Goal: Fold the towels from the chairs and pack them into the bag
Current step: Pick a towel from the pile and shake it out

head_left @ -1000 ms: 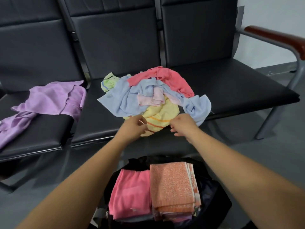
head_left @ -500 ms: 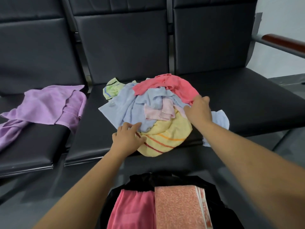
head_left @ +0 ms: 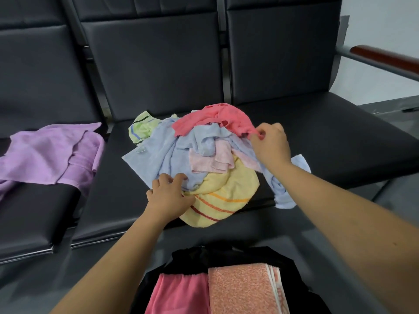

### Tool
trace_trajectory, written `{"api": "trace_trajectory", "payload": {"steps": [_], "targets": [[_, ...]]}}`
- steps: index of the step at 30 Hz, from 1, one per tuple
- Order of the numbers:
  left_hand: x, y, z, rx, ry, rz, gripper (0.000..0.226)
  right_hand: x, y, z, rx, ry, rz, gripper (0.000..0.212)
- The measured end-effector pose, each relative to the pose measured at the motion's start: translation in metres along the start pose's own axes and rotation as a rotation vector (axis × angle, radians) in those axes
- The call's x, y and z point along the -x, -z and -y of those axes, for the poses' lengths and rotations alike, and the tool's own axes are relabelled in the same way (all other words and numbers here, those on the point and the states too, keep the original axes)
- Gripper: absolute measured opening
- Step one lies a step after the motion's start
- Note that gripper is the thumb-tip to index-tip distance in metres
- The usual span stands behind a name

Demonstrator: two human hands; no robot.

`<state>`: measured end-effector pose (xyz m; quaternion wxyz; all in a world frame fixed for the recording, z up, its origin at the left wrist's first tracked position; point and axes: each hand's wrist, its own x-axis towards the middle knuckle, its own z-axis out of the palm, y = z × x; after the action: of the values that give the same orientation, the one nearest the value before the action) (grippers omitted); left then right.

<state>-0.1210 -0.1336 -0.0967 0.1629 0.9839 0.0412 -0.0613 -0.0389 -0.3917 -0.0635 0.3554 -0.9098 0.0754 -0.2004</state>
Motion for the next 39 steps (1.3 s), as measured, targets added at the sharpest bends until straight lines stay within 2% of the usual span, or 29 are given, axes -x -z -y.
{"api": "trace_trajectory", "payload": {"steps": [3, 5, 8, 10, 12, 14, 17, 20, 25, 28, 31, 34, 37, 39], "targets": [[0.005, 0.013, -0.007, 0.201, 0.022, 0.001, 0.050, 0.014, 0.018, 0.027, -0.174, 0.156, 0.084, 0.012], [0.012, 0.023, -0.013, 0.387, -0.020, -0.079, 0.049, 0.030, 0.036, 0.046, -0.275, 0.210, 0.200, 0.015], [0.033, 0.046, -0.024, 0.647, -0.229, -0.219, 0.053, 0.058, 0.068, 0.074, -0.397, 0.255, 0.349, 0.017], [0.054, 0.063, -0.031, 0.826, -0.358, -0.181, 0.064, 0.074, 0.087, 0.088, -0.439, 0.297, 0.465, 0.013], [0.072, 0.079, -0.036, 0.895, -0.470, -0.107, 0.072, 0.089, 0.103, 0.101, -0.433, 0.359, 0.575, 0.010], [0.084, 0.092, -0.037, 0.863, -0.545, -0.070, 0.062, 0.100, 0.118, 0.115, -0.431, 0.418, 0.607, 0.016], [0.102, 0.118, -0.037, 0.786, -0.499, -0.137, 0.017, 0.108, 0.142, 0.133, -0.433, 0.437, 0.494, 0.017], [0.120, 0.145, -0.032, 0.703, -0.469, -0.206, 0.014, 0.108, 0.165, 0.139, -0.363, 0.439, 0.416, 0.011], [0.150, 0.196, -0.039, 0.647, -0.458, -0.301, 0.018, 0.112, 0.198, 0.145, -0.101, 0.485, 0.417, 0.006], [0.168, 0.228, -0.050, 0.628, -0.461, -0.365, 0.020, 0.116, 0.223, 0.156, -0.046, 0.453, 0.380, 0.005], [0.187, 0.257, -0.057, 0.584, -0.438, -0.430, 0.022, 0.118, 0.249, 0.169, -0.094, 0.409, 0.278, 0.009], [0.211, 0.282, -0.054, 0.487, -0.477, -0.420, 0.014, 0.121, 0.271, 0.183, -0.160, 0.367, 0.202, 0.011], [0.231, 0.300, -0.041, 0.322, -0.489, -0.417, 0.020, 0.131, 0.285, 0.196, -0.425, 0.256, 0.223, 0.005], [0.239, 0.309, -0.029, 0.269, -0.460, -0.444, 0.017, 0.137, 0.290, 0.201, -0.646, 0.171, 0.266, 0.011]]}}
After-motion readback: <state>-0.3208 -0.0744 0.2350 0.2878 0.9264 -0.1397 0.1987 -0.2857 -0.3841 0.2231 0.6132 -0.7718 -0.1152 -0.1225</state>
